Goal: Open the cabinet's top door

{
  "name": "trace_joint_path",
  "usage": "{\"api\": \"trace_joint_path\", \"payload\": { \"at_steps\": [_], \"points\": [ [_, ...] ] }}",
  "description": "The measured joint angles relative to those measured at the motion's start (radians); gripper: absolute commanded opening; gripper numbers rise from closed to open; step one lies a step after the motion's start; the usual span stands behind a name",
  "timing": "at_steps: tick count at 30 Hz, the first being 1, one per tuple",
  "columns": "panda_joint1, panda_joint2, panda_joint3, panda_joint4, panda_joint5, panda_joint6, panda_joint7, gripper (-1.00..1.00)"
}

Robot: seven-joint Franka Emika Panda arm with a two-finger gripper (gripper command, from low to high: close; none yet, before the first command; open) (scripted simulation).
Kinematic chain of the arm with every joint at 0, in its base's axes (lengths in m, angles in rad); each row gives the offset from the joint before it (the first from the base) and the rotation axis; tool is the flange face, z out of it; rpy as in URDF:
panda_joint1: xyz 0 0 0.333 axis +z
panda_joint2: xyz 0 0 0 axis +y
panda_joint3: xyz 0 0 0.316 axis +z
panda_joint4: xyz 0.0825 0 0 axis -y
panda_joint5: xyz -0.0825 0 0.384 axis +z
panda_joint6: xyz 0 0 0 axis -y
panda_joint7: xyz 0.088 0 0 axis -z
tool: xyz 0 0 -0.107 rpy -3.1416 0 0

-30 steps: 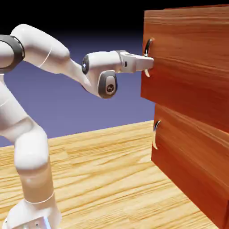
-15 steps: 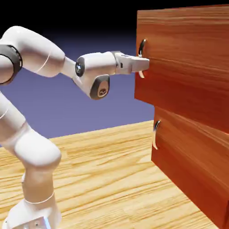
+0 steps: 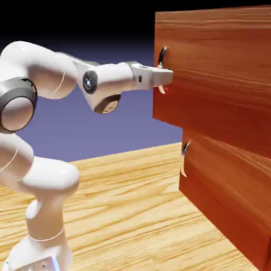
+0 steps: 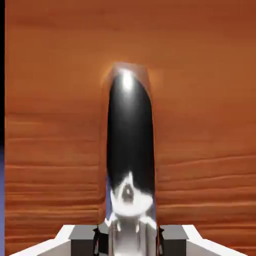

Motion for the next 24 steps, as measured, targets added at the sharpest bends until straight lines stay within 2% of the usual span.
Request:
{"api": "trace_joint_path", "payload": {
  "at_steps": [3,7,15,24],
  "points": [
    [0.025,-0.104,-0.001,-0.035,0.064,-0.037,-0.104,-1.00],
    [-0.054,-0.249,0.040,-0.102,0.083,-0.165,-0.149,-1.00],
    [-0.258,-0.517,0.076,-0.191,0.093,-0.504,-0.201,-1.00],
    [-0.467,-0.742,-0.006,-0.217,0.023,-0.895,-0.215,-1.00]
  ]
}}
